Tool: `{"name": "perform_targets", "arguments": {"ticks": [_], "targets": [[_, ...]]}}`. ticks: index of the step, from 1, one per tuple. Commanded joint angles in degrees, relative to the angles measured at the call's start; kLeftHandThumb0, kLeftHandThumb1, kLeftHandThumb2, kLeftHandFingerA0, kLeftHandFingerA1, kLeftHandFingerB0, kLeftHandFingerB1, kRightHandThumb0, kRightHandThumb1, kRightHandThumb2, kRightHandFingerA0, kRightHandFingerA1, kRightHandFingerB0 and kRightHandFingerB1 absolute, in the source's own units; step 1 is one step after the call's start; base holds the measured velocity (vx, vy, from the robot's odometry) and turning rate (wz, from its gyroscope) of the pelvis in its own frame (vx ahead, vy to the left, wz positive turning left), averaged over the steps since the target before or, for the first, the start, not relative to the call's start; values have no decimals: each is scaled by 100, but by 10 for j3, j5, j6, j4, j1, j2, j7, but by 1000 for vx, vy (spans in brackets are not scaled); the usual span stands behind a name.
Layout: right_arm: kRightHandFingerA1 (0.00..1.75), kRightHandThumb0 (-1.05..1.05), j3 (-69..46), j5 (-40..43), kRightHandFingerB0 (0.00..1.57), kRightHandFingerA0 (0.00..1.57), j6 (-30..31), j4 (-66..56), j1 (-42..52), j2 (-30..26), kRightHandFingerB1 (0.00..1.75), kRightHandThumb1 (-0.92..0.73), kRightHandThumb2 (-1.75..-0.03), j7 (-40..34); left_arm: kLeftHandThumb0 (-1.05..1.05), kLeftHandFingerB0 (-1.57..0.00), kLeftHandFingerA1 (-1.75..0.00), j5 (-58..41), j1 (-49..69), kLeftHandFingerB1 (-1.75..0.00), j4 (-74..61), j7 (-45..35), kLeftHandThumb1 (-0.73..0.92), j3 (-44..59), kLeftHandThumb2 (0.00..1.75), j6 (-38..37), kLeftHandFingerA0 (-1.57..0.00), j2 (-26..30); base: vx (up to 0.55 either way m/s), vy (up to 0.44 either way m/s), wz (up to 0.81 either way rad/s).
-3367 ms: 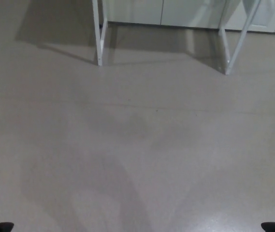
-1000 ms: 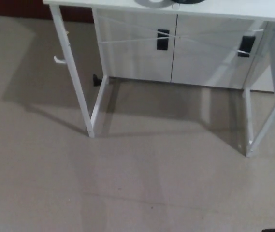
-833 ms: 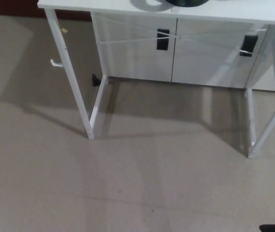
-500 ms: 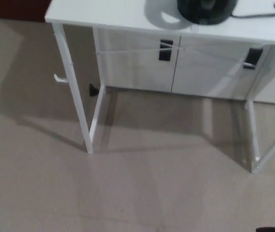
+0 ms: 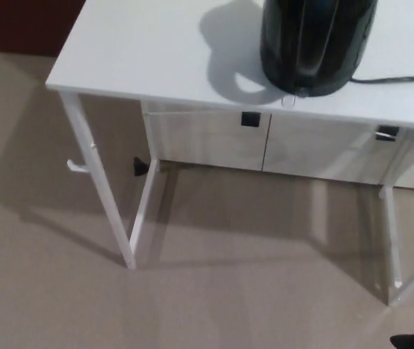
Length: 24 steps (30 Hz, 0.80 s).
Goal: The robot walk towards a table in front and click the button on the base of the boilling pot using its left middle finger
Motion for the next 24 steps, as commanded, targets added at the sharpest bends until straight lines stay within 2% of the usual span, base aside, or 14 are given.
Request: {"name": "perform_targets", "arguments": {"ticks": [1, 3, 4, 7, 8, 9, 10, 11, 18, 24], "targets": [[43, -44, 3, -4, 61, 76, 4, 3, -4, -3, 39, -47, -55, -1, -41, -34, -48, 6, -2, -41, 12, 6, 40, 1, 66, -12, -50, 12, 305, -26, -9], [43, -44, 4, -4, 61, 76, 3, 4, -5, -3, 39, -47, -55, -1, -41, -34, -48, 6, -3, -41, 13, 6, 40, 1, 66, -13, -50, 12, 271, -11, -12], [54, -50, 3, -2, 56, 70, 3, 3, -7, -3, 50, -39, -72, 2, -41, -34, -49, 6, -6, -42, 15, 7, 40, 1, 66, -15, -50, 12, 268, 5, -19], [54, -50, 2, -1, 56, 70, 3, 2, -8, -3, 50, -39, -72, 3, -41, -34, -49, 6, -7, -42, 17, 7, 40, 1, 66, -17, -50, 12, 273, 22, -22], [42, -44, 3, -2, 61, 75, 4, 4, -9, -3, 39, -48, -55, 2, -42, -34, -48, 5, -7, -41, 16, 5, 40, 2, 66, -14, -49, 12, 352, 184, -41], [42, -44, 5, -4, 61, 75, 5, 7, -11, -3, 39, -48, -55, 2, -42, -34, -48, 2, -5, -41, 14, 1, 40, 3, 66, -9, -49, 13, 331, 302, 59], [53, -50, 6, -4, 55, 68, 5, 6, -10, -4, 50, -40, -73, 3, -41, -35, -48, 2, -4, -41, 13, 1, 40, 3, 65, -10, -50, 12, 356, 256, -58], [42, -45, 9, -9, 61, 76, 4, 8, -10, -5, 38, -47, -54, 0, -40, -34, -48, 0, 0, -41, 12, 0, 40, 4, 65, -12, -50, 12, 342, 233, -22], [43, -44, 20, -18, 61, 77, 12, 9, -23, -4, 39, -47, -55, -6, -40, -35, -48, 2, 15, -41, 8, 8, 41, 6, 65, -18, -51, 14, 216, 120, 2], [45, -49, 20, -12, 61, 77, 12, 12, -36, -4, 41, -43, -57, -2, -44, -37, -50, 14, -2, -43, 22, 19, 39, -1, 67, -24, -56, 17, 125, -99, 12]]}}
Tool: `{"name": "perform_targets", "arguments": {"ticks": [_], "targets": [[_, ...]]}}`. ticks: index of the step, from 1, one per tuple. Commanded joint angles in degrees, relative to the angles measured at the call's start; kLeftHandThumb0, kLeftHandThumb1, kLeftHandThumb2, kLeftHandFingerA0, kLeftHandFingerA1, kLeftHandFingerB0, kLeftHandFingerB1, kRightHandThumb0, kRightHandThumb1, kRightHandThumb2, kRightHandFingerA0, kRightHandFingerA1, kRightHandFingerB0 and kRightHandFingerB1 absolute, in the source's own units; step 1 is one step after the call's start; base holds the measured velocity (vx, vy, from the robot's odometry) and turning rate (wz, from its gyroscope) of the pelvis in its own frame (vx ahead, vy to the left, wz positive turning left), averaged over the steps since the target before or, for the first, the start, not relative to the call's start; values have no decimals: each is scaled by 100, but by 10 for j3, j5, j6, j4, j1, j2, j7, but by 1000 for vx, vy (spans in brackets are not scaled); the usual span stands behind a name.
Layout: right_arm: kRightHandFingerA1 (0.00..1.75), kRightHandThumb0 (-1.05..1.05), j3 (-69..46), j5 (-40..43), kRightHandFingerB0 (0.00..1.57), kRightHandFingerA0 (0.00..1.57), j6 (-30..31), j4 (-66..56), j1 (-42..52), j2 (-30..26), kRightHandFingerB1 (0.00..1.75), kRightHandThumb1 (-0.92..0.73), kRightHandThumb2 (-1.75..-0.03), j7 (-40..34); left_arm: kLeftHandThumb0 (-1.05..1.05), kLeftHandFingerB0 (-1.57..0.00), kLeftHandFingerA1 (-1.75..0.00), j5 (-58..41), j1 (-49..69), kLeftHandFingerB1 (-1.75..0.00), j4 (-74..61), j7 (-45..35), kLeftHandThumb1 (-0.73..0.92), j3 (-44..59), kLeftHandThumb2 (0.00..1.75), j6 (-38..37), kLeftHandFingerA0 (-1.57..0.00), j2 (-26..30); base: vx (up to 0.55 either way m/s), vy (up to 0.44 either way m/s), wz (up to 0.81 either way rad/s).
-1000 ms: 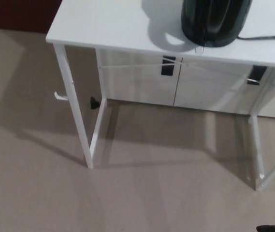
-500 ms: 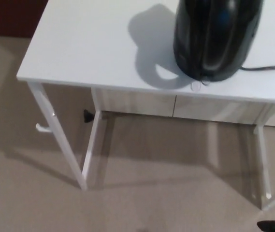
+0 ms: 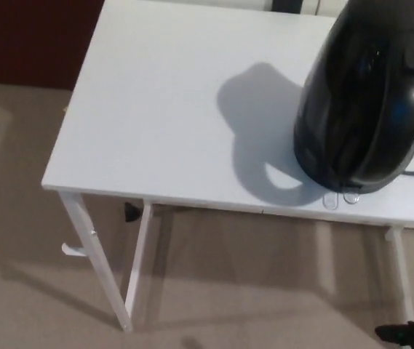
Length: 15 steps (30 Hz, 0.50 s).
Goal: The robot walk towards a table in front and click the button on the base of the boilling pot using its left middle finger
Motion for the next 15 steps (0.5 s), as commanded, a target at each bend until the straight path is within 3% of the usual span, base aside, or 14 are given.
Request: {"name": "perform_targets", "arguments": {"ticks": [1, 2, 4, 5, 8, 9, 10, 11, 12, 15], "targets": [[45, -49, -3, -2, 61, 77, 8, 7, -7, -8, 41, -43, -57, -1, -44, -37, -50, 11, -9, -43, 9, 16, 39, -2, 67, -14, -56, 7, 118, -164, 8], [45, -49, -2, -2, 61, 77, 8, 8, -8, -8, 41, -43, -57, -1, -44, -37, -50, 11, -10, -43, 10, 17, 39, -3, 67, -15, -56, 7, 119, -173, -117], [42, -44, -5, 5, 63, 77, 8, 8, -10, -9, 39, -46, -54, 8, -42, -35, -50, 9, -1, -43, -3, 13, 40, -3, 68, -11, -53, 6, 100, -152, 30], [54, -50, -5, 4, 57, 70, 8, 7, -9, -9, 50, -39, -72, 8, -42, -35, -49, 9, 1, -41, -5, 12, 41, -3, 66, -10, -54, 6, 96, -149, -11], [54, -50, -5, 3, 57, 70, 9, 4, -8, -9, 50, -39, -72, 8, -42, -35, -49, 9, 2, -41, -7, 11, 41, -4, 66, -7, -54, 6, 31, -45, -2], [42, -44, -6, 5, 62, 77, 12, 3, -14, -9, 39, -47, -54, 11, -42, -36, -50, 9, -3, -42, -6, 12, 40, -4, 66, -9, -56, 6, 0, 0, 0], [54, -49, -6, 6, 57, 70, 14, 3, -17, -9, 51, -39, -72, 12, -41, -35, -50, 9, -6, -42, -5, 11, 41, -4, 66, -10, -56, 6, 0, 0, 0], [54, -49, -6, 6, 57, 70, 14, 4, -17, -8, 51, -39, -72, 12, -41, -35, -50, 9, -6, -42, -5, 10, 41, -4, 66, -10, -56, 6, 25, 69, -9], [42, -44, -5, 4, 62, 77, 16, 5, -24, -9, 39, -47, -55, 12, -41, -35, -50, 5, -9, -42, -7, 7, 41, -1, 66, -8, -56, 6, -3, 110, 0], [45, -50, 2, -7, 62, 77, 19, -1, -17, -12, 41, -43, -58, 3, -41, -34, -49, 3, -1, -41, -4, 3, 40, 0, 66, -12, -56, 5, -21, 187, 2]]}}
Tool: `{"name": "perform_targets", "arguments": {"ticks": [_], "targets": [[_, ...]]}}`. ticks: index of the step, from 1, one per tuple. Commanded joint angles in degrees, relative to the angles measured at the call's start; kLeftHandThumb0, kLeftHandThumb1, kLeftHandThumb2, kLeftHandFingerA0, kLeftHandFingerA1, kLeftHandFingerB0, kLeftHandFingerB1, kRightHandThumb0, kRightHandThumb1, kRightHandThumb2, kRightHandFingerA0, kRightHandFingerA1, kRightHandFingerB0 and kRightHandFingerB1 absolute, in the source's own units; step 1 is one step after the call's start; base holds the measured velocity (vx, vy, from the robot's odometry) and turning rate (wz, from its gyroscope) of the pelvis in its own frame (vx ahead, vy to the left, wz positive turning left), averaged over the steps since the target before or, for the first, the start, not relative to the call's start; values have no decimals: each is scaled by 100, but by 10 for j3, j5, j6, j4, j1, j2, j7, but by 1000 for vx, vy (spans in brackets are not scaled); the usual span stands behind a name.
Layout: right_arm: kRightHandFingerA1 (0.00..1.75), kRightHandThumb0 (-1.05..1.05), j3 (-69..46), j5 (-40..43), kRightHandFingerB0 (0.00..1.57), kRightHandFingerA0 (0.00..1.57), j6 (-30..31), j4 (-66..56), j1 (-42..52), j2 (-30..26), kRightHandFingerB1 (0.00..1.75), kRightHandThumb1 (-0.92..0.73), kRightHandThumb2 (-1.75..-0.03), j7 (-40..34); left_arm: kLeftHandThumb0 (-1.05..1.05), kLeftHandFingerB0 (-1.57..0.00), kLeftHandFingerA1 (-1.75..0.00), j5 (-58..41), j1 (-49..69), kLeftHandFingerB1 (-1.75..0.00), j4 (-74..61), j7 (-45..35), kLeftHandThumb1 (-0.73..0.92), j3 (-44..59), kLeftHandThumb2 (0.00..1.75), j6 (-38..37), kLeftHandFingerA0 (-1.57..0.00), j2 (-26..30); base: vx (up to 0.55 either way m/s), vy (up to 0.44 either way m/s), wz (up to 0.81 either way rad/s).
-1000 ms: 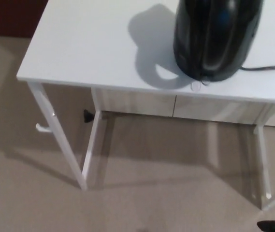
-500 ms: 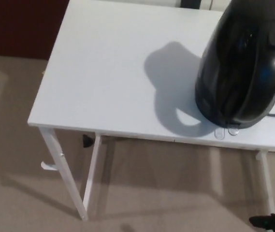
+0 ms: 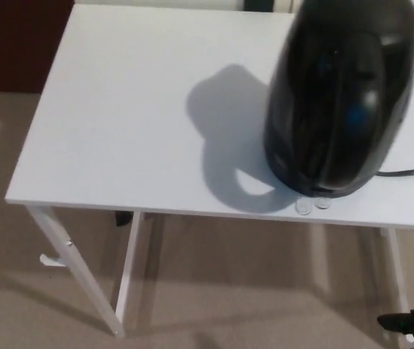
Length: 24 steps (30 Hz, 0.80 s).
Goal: The robot walk towards a table in front and click the button on the base of the boilling pot using its left middle finger
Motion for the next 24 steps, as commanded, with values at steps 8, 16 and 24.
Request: {"name": "perform_targets", "arguments": {"ticks": [8, 16, 24], "targets": [[44, -45, 5, -6, 63, 77, 18, -7, -6, -5, 41, -44, -56, 5, -41, -36, -50, 6, 4, -42, 5, 3, 41, 0, 66, -6, -57, 12, 4, 91, 5], [44, -48, 6, -8, 62, 75, 27, 3, -27, -4, 41, -44, -57, 2, -41, -36, -49, 3, -16, -42, 13, -4, 41, -1, 66, -1, -57, 13, -25, -86, 1], [44, -46, 6, -7, 61, 74, 29, 0, -26, -5, 41, -44, -56, 4, -41, -36, -49, 7, -13, -42, 7, -3, 41, -5, 66, -6, -55, 14, 0, 0, 0]]}}
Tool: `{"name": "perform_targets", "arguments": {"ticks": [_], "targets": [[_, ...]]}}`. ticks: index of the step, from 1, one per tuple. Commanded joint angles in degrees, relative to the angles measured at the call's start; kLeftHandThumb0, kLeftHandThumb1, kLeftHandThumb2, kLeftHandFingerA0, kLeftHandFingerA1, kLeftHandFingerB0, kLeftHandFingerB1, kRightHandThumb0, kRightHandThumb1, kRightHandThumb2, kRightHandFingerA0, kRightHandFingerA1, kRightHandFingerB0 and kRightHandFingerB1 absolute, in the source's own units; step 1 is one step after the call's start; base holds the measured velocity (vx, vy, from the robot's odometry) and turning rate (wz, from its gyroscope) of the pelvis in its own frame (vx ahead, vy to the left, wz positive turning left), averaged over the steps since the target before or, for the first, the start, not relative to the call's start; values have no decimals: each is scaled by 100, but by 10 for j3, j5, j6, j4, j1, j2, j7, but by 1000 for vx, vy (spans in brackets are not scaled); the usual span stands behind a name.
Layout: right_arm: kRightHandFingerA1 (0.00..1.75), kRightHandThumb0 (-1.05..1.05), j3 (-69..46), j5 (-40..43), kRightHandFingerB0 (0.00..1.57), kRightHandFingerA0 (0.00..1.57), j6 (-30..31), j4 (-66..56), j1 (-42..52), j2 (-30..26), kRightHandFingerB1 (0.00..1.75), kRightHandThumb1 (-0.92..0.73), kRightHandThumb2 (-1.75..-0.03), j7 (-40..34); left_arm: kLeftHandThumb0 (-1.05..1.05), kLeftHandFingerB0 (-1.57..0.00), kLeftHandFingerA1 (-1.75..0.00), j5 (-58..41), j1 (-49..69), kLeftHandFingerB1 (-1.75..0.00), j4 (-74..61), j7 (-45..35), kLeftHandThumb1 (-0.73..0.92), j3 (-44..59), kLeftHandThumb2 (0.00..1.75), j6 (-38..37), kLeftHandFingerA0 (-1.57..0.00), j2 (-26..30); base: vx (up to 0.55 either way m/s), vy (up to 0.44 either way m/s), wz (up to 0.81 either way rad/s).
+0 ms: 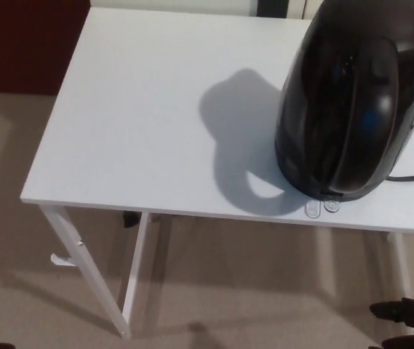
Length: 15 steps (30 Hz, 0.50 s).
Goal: The robot walk towards a table in front and click the button on the base of the boilling pot using its left middle finger
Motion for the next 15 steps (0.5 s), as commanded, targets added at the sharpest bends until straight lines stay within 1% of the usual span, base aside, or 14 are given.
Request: {"name": "perform_targets", "arguments": {"ticks": [1, 2, 3, 6, 7, 8, 9, 10, 12, 13, 14, 15], "targets": [[43, -46, -1, -3, 64, 74, 12, 2, -7, -8, 41, -45, -56, 2, -43, -37, -49, 3, 1, -42, -3, -1, 41, 0, 67, -5, -56, 6, 0, 0, 0], [43, -46, 2, -6, 64, 74, 14, 2, -13, -10, 41, -45, -56, 3, -43, -37, -49, 0, 0, -42, -11, 1, 41, 2, 67, -5, -56, 3, 0, 0, 0], [43, -47, 3, -8, 64, 74, 16, -1, -13, -11, 41, -46, -56, 3, -36, -43, -41, 5, 3, -35, -14, 5, 47, -1, 54, -17, -60, 3, 0, 0, 0], [43, -47, 3, -8, 64, 74, 16, -2, -12, -12, 41, -46, -56, 3, -36, -43, -41, 5, 5, -35, -17, 5, 47, -1, 54, -18, -60, 2, 1, -9, 4], [43, -44, 1, -2, 64, 73, 15, -7, -6, -13, 41, -47, -56, 16, -58, -32, -45, 29, 45, -42, -91, 12, 45, -27, 74, -76, -39, -7, 0, 0, 0], [43, -44, 1, -1, 64, 73, 16, -9, -6, -13, 41, -47, -56, 19, -56, -35, -34, 39, 57, -32, -119, 17, 57, -36, 58, -82, -42, -7, -55, -39, 10], [43, -44, 2, -2, 64, 73, 19, -12, -6, -13, 41, -47, -56, 20, -53, -19, -51, 66, 75, -43, -171, 30, 47, -54, 86, -90, -35, -2, -49, -105, 5], [43, -44, 2, -2, 64, 73, 20, -13, -7, -13, 41, -47, -56, 21, -53, -19, -51, 84, 84, -43, -199, 39, 47, -65, 86, -100, -35, 2, -81, -165, 11], [43, -44, 2, -3, 64, 73, 21, -15, -7, -13, 41, -47, -56, 21, -53, -19, -51, 87, 91, -43, -216, 43, 47, -70, 86, -94, -35, 5, -51, -192, 9], [43, -44, 3, -4, 65, 74, 23, -17, -9, -12, 41, -47, -56, 22, -66, -30, -33, 118, 98, -30, -254, 49, 71, -88, 62, -109, -36, 15, -45, -177, 11], [43, -44, 5, -6, 65, 74, 26, -22, -12, -11, 41, -47, -56, 22, -66, -30, -33, 165, 107, -30, -307, 56, 71, -113, 62, -135, -36, 30, -26, -245, 8], [61, -44, 7, -11, 54, 70, 25, -22, -14, -12, 54, -40, -81, 16, -64, -26, -32, 202, 99, -30, -345, 47, 73, -144, 62, -158, -32, 40, -31, -287, 4]]}}
